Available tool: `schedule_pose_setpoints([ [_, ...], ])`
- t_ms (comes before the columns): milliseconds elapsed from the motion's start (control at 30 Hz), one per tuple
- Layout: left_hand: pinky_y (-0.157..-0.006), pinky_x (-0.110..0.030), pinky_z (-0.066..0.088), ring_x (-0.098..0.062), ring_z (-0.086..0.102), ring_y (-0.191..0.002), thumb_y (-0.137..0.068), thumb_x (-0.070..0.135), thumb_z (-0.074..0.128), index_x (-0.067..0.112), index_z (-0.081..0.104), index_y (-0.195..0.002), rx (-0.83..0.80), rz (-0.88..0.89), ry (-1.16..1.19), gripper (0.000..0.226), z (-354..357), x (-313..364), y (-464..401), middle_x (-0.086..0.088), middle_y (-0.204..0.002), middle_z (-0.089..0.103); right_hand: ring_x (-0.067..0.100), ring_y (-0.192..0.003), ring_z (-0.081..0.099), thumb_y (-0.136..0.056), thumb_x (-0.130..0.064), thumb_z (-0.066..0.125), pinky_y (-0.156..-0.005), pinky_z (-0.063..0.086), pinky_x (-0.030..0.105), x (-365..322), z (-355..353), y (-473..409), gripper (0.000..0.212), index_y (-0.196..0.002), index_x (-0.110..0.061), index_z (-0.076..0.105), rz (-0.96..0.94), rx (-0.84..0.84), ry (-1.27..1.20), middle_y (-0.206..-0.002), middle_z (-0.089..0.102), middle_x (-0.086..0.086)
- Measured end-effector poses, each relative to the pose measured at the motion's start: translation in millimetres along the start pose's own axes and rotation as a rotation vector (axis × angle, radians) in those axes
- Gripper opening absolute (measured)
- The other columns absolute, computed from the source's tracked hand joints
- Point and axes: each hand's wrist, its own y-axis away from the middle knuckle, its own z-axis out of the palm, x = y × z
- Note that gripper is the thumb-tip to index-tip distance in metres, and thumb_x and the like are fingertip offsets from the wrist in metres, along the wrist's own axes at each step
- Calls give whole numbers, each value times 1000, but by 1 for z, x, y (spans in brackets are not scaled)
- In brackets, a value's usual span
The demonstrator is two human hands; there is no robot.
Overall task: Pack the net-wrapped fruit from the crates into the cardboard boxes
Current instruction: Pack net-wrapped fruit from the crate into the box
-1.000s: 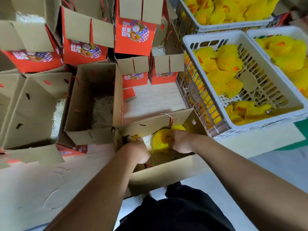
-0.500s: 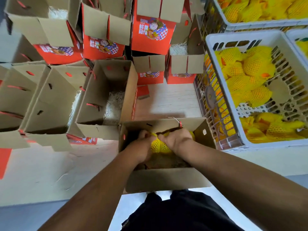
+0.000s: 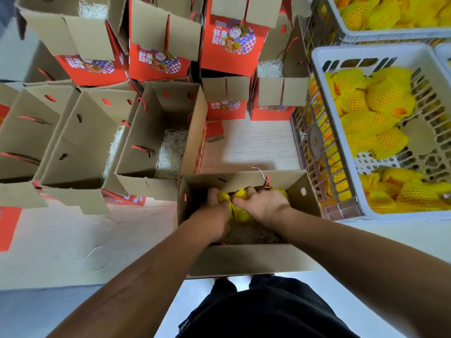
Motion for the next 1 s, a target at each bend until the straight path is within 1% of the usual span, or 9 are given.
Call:
schedule_pose_setpoints([
  [100,-107,-46,46,-39,51,-125,-100,26,60,19,4,-159,-105,-9,-84,82,-2,3,2,-15,-161,11,43,-132,49,-100,-9,52,-95,48,52,1,-11,5,83,-158,-44,4,24,-82,-115,-151,31,20],
  [200,-108,-49,45,-41,54,-122,-101,32,56,19,19,-157,-69,75,-148,69,-5,4,4,-13,-162,-4,39,-137,45,-94,-6,61,-106,45,47,3,-18,18,96,-159,-44,2,24,-117,-193,-153,34,17],
  [433,-106,-31,42,-18,53,-129,-108,28,42,27,52,-145,169,229,187,38,-11,33,18,1,-145,54,31,-127,57,-91,-5,58,-102,48,38,24,-27,74,64,-149,-24,40,54,42,-452,-140,57,8],
  [567,-94,-21,43,-2,57,-111,-107,32,47,35,56,-129,337,354,400,24,-11,85,31,13,-125,63,29,-104,64,-97,-14,52,-80,51,37,50,-29,115,25,-120,-18,59,90,401,-680,-113,66,8],
  [667,-84,-11,44,4,60,-103,-103,33,50,37,54,-123,483,489,615,20,-14,138,39,19,-111,65,20,-96,63,-98,-8,54,-80,49,36,86,-24,148,19,-113,-12,65,118,785,-892,-105,67,2],
  [733,-89,-20,49,-1,62,-105,-101,29,50,31,58,-125,546,634,615,26,-19,178,35,14,-112,66,19,-94,61,-98,-7,56,-77,45,32,117,-14,161,19,-114,-10,66,158,910,-882,-105,67,3],
  [800,-92,-39,51,-19,63,-107,-100,19,51,18,62,-126,555,741,471,29,-21,220,20,1,-112,68,29,-91,60,-97,-6,58,-70,38,34,156,4,163,15,-110,-4,65,233,878,-841,-102,65,13],
  [900,-94,-45,46,-29,61,-110,-98,15,53,19,63,-130,531,766,125,33,-20,278,-14,-3,-114,68,37,-101,58,-92,-4,61,-78,42,39,229,37,155,23,-114,-3,63,348,706,-742,-107,60,20],
  [1000,-93,-39,46,-28,58,-116,-100,20,51,29,64,-129,505,756,-140,33,-12,312,-45,1,-120,66,40,-128,49,-89,-21,67,-97,49,47,295,69,153,66,-149,-22,39,555,207,-599,-134,51,15],
])
